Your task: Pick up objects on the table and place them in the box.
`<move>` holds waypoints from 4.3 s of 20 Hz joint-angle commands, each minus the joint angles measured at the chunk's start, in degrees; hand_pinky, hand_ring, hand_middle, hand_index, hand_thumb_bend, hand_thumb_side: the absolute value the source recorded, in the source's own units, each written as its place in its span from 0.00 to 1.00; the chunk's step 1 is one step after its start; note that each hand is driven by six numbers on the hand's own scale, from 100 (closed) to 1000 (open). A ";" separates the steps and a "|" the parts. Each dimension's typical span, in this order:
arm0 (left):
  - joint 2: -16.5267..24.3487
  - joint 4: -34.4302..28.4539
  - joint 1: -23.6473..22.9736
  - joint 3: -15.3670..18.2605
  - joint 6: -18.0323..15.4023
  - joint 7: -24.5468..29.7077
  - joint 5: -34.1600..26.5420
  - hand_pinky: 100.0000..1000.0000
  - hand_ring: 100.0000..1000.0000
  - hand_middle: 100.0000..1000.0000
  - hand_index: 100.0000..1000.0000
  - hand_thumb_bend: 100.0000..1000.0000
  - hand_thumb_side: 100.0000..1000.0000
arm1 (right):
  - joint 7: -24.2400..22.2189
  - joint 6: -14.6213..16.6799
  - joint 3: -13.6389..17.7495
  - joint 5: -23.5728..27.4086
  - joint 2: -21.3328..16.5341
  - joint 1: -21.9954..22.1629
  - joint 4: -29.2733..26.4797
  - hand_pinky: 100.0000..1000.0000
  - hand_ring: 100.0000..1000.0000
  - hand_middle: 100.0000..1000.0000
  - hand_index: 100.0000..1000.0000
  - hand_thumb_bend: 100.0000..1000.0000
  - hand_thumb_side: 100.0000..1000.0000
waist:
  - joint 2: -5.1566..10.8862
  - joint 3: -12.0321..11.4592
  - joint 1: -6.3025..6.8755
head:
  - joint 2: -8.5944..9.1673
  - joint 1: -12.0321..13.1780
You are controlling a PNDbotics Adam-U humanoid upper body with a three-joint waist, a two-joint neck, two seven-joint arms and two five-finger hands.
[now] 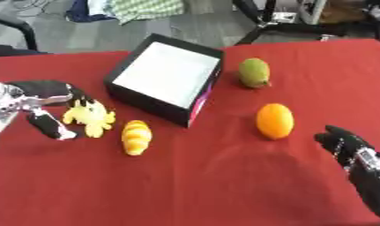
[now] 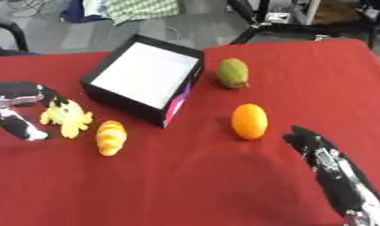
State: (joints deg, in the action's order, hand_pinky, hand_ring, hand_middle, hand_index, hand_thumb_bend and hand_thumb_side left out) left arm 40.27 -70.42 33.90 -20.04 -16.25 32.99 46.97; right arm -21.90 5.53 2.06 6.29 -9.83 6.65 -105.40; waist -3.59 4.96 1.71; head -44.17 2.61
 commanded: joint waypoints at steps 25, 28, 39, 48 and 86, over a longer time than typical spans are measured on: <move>-1.13 5.07 2.70 5.86 4.17 -15.74 6.42 0.76 0.68 0.72 0.92 0.19 0.21 | 0.03 -0.12 0.08 -0.02 -0.56 -0.18 -0.59 1.00 0.90 0.73 0.88 0.00 0.81 | 1.80 0.01 0.47 | 0.05 -0.35; -1.73 6.36 2.98 5.45 3.25 -12.78 6.50 0.76 0.69 0.73 0.92 0.20 0.22 | 0.01 -0.11 0.07 0.00 -0.54 -0.20 -0.58 1.00 0.90 0.73 0.88 0.00 0.81 | 1.82 0.05 0.45 | 0.05 -0.37; -4.15 10.42 4.48 4.79 -0.81 -3.53 7.17 0.76 0.69 0.72 0.90 0.18 0.15 | -0.11 -0.18 0.02 0.04 -0.42 -0.23 -0.50 1.00 0.90 0.73 0.88 0.00 0.81 | 1.82 0.26 0.44 | 0.05 -0.37; -3.73 8.72 4.16 6.05 0.53 -15.67 10.01 0.55 0.35 0.33 0.56 0.00 0.00 | -0.07 -0.20 0.15 0.02 -0.35 -0.26 -0.47 1.00 0.90 0.73 0.88 0.00 0.81 | 1.85 0.30 0.46 | 0.05 -0.43; -22.42 19.66 21.79 6.80 8.26 -22.00 25.64 0.76 0.71 0.75 0.90 0.44 0.59 | -1.07 -0.31 -0.69 0.76 0.44 -0.77 -0.03 1.00 0.90 0.73 0.88 0.00 0.82 | 1.56 2.56 -0.88 | 0.05 0.66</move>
State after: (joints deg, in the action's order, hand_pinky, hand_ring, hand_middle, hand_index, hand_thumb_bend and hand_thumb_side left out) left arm 17.20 -50.71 54.68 -13.95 -8.21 11.71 72.08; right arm -22.81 5.13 1.36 6.82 -9.29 6.33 -104.73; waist -3.08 7.45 1.65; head -44.20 3.19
